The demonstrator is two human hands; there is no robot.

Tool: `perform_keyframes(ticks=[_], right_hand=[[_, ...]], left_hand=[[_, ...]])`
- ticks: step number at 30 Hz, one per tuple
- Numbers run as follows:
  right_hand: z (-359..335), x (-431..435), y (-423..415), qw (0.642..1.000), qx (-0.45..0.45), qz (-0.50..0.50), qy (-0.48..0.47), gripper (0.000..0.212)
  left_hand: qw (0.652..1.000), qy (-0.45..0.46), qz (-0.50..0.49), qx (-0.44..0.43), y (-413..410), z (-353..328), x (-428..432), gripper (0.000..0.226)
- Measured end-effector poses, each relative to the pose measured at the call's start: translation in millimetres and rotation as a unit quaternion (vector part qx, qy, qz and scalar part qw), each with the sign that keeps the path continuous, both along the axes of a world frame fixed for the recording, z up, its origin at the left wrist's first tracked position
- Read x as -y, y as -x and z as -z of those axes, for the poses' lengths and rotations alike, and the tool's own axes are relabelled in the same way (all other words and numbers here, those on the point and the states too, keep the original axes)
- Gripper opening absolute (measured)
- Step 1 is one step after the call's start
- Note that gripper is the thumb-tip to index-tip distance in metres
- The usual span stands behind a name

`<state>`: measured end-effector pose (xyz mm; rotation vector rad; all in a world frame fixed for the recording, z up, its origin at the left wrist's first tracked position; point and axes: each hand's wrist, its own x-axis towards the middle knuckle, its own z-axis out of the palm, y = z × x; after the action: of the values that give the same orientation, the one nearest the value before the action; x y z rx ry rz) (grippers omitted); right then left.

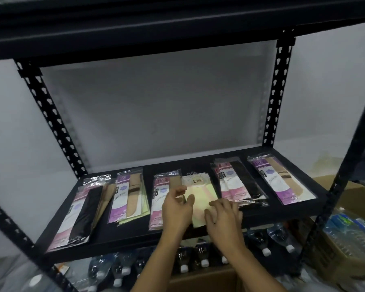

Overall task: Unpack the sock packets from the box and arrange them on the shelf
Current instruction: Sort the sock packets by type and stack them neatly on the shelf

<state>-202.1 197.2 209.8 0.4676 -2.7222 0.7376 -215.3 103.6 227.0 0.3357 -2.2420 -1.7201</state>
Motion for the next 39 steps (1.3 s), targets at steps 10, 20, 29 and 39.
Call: perform_keyframes(ticks=[10,20,29,39], right_hand=[[17,30,18,0.989,-0.005,0.048,0.136,0.022],[2,129,25,0.989,0.077,-0.062,0.106,0.035],[-2,189,48,0.986,0.167,0.012,0.007,0.048],[-10,201,63,0.960,0.265,0.064,0.067,0.042]], left_hand=[[0.970,0.163,-0.180,0.006,-23,12,170,0.023],[0.912,0.277,-0.265,0.144,-53,15,271,0.049],[0.933,0.223,-0.211,0.185,-54,40,307,0.066],[0.950,0.149,-0.178,0.207,-59,29,314,0.058]])
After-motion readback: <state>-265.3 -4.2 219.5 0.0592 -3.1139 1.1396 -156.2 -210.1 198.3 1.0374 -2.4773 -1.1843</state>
